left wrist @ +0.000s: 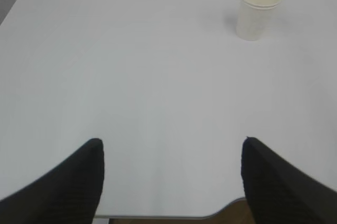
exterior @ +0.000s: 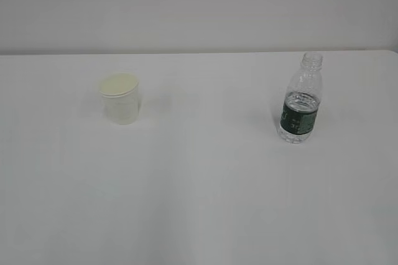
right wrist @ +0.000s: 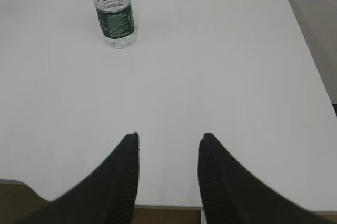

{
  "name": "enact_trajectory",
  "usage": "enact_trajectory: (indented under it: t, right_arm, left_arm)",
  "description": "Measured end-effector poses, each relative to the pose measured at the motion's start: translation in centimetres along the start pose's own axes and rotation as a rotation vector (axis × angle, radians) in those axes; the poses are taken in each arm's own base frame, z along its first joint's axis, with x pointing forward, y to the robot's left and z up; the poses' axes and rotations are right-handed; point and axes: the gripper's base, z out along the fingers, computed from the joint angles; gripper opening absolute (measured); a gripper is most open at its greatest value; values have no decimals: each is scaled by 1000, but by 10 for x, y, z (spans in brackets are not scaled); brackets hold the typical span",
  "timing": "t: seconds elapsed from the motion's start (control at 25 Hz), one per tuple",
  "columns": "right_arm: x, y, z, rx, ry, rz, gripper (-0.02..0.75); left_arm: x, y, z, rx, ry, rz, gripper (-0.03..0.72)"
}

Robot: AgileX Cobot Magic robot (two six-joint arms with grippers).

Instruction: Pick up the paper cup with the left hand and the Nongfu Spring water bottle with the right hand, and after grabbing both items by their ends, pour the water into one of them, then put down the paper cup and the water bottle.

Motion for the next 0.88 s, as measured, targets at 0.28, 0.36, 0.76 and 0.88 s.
enact_trajectory:
  t: [0.28, 0.36, 0.76, 0.88]
  right_arm:
    - [0, 0, 0, 0, 0, 0, 284]
    - [0, 0, 0, 0, 0, 0, 284]
    - [0, 0, 0, 0, 0, 0, 283]
    - [0, 0, 0, 0, 0, 0, 283]
  left_arm:
    - [0, 0, 0, 0, 0, 0, 589]
    - [0, 0, 0, 0, 0, 0, 589]
    - [0, -2, 0, 27, 1, -14, 529]
    - [0, -3, 0, 29, 1, -15, 521]
